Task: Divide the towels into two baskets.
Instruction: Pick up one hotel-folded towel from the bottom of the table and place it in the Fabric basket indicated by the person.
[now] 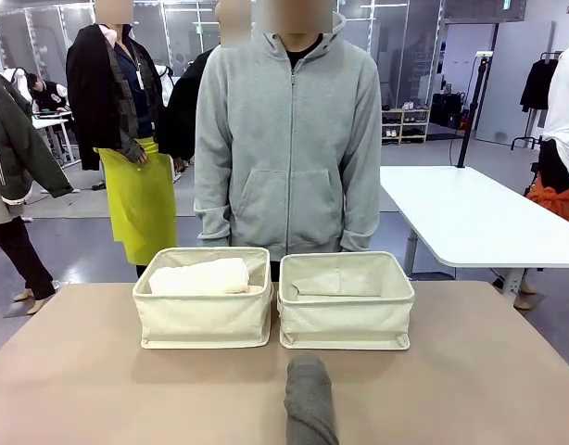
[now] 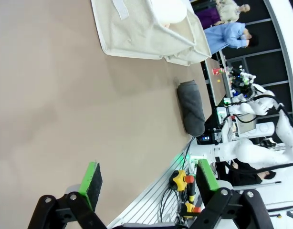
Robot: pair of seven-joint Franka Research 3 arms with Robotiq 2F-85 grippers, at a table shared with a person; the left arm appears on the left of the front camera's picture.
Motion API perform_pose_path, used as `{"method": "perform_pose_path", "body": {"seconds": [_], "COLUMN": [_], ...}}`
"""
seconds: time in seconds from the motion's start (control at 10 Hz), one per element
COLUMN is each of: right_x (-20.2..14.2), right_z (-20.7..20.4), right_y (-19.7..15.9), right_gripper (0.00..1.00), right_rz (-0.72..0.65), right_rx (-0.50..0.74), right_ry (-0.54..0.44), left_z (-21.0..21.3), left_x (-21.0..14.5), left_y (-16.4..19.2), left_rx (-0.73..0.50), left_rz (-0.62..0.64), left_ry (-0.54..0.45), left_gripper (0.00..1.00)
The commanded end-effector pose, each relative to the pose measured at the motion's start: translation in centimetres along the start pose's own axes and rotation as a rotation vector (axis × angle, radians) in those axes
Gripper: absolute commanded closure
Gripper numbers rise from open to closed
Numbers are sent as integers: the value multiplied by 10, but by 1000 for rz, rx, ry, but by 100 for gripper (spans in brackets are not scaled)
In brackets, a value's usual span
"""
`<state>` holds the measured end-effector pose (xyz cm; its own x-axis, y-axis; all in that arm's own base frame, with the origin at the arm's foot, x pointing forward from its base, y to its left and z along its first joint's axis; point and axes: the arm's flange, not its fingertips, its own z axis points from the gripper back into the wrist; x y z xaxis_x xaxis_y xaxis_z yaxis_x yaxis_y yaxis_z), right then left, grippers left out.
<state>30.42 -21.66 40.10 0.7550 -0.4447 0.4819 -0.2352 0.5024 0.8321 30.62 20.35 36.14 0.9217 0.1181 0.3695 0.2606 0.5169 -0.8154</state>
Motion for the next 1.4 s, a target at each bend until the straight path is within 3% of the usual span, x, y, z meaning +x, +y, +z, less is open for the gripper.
{"method": "perform_pose_path", "body": {"seconds": [0.0,0.3,0.4,1.3], "right_x": [-207,-209,-43,-43], "right_z": [-23,-25,43,43], "right_y": [24,28,-51,-51], "right_gripper": [0,0,0,0], "right_rz": [-1,58,-33,-33], "right_rx": [-1,-32,-1,-1], "right_ry": [12,21,13,13], "left_z": [3,3,3,3], "left_x": [-1,-1,-1,-1], "left_y": [-2,-2,-2,-2], "left_rx": [-10,-10,-10,-10], "left_rz": [-11,-11,-11,-11], "left_ry": [-13,-13,-13,-13], "left_gripper": [0,0,0,0]}}
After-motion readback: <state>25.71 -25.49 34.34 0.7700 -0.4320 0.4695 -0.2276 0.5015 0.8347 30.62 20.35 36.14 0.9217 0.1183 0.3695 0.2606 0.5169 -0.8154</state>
